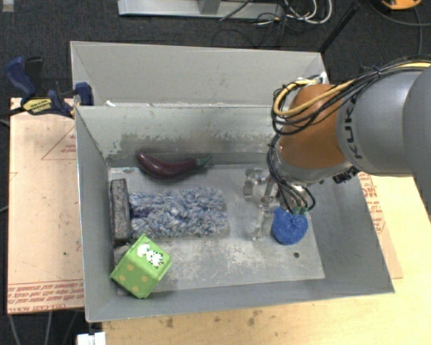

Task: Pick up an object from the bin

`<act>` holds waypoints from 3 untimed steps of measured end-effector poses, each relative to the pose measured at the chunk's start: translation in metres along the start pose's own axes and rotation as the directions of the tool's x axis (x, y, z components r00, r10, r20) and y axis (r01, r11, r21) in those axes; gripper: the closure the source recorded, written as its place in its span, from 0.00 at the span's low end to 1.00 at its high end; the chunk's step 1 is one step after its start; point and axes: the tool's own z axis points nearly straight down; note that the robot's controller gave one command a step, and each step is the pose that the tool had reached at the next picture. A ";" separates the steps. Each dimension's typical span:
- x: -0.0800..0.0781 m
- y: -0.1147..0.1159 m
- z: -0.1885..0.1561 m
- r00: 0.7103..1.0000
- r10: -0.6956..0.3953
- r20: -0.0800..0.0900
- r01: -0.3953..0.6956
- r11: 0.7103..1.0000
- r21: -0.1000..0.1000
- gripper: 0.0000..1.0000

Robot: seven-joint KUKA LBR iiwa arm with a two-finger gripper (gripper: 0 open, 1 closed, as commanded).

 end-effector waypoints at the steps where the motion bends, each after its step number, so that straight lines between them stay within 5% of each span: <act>1: -0.007 0.056 -0.001 0.985 -0.173 0.003 0.173 0.985 -0.001 0.00; 2: 0.018 0.080 0.009 0.976 -0.216 0.003 0.216 0.976 -0.005 0.00; 3: 0.002 0.135 0.014 0.928 -0.374 0.003 0.374 0.928 -0.002 1.00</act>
Offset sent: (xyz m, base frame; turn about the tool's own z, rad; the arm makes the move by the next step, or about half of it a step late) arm -0.0276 0.0718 -0.0143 -0.2044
